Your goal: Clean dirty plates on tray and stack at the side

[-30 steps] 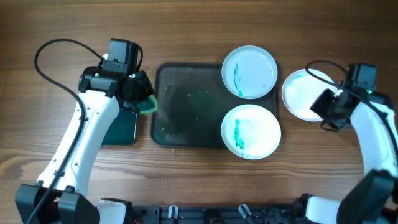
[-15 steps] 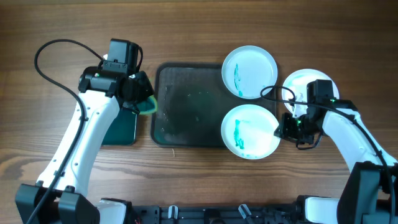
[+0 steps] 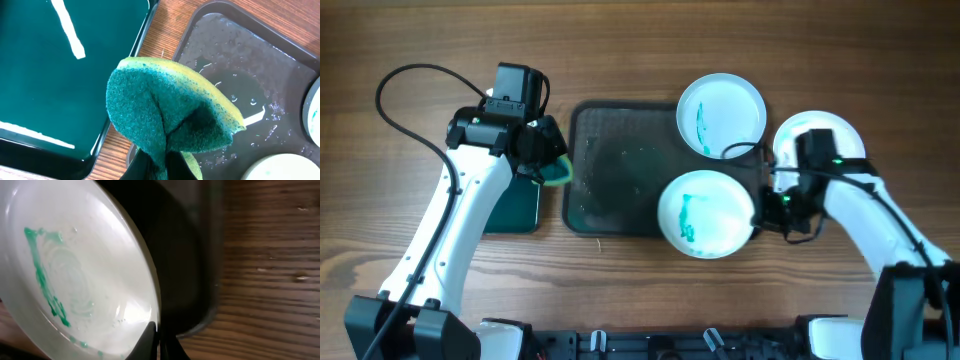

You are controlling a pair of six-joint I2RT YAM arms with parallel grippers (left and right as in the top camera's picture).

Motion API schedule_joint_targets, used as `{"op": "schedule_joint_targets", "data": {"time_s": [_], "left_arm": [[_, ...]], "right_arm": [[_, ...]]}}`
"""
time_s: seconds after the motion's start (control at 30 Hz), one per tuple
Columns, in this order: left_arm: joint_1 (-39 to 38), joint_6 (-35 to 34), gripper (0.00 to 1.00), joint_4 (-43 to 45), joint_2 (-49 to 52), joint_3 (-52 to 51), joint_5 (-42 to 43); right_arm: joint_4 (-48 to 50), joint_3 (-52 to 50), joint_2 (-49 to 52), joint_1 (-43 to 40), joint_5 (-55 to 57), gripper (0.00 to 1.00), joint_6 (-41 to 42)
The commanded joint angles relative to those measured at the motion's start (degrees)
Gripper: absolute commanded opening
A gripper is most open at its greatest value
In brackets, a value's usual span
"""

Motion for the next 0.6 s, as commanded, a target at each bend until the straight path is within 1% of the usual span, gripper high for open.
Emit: {"op": "schedule_joint_targets", "data": {"time_s": [0.0, 0.1, 0.2, 0.3, 0.37, 0.4, 0.43, 0.5, 0.53, 0.57], "left_arm": [[0.3, 0.5, 0.04, 0.0, 0.0, 0.1, 0.3], [0.3, 0.5, 0.04, 0.0, 0.0, 0.1, 0.3], [0.3, 0.5, 0.04, 0.0, 0.0, 0.1, 0.3], [0.3, 0.5, 0.04, 0.0, 0.0, 0.1, 0.3], [0.3, 0.5, 0.04, 0.0, 0.0, 0.1, 0.3], [0.3, 0.5, 0.04, 0.0, 0.0, 0.1, 0.3], [0.3, 0.5, 0.04, -0.1, 0.0, 0.1, 0.3], [0.3, 0.5, 0.04, 0.0, 0.0, 0.1, 0.3], [0.3, 0.5, 0.04, 0.0, 0.0, 0.1, 0.3], [0.3, 0.5, 0.04, 0.0, 0.0, 0.1, 0.3]], "right_arm": [[6.6, 4.6, -1.9, 10.8, 2.4, 0.04, 12.9], [19.0, 4.7, 0.5, 19.5, 7.6, 0.04, 24.1], [29.4, 4.7, 6.6, 23.1, 9.6, 0.04, 25.7], [32.3, 5.9, 10.9, 23.1, 9.5, 0.04, 25.5], [27.5, 9.9, 11.5, 23.1, 8.9, 0.10, 24.7], [22.4, 13.2, 11.3, 23.1, 9.1, 0.13, 22.4], [17.9, 15.9, 11.3, 23.1, 9.8, 0.15, 20.8], [11.5, 19.2, 11.3, 22.8, 10.0, 0.18, 17.2], [9.9, 19.3, 11.4, 22.7, 10.5, 0.26, 15.0], [8.5, 19.3, 12.2, 22.7, 12.9, 0.29, 14.8]]}}
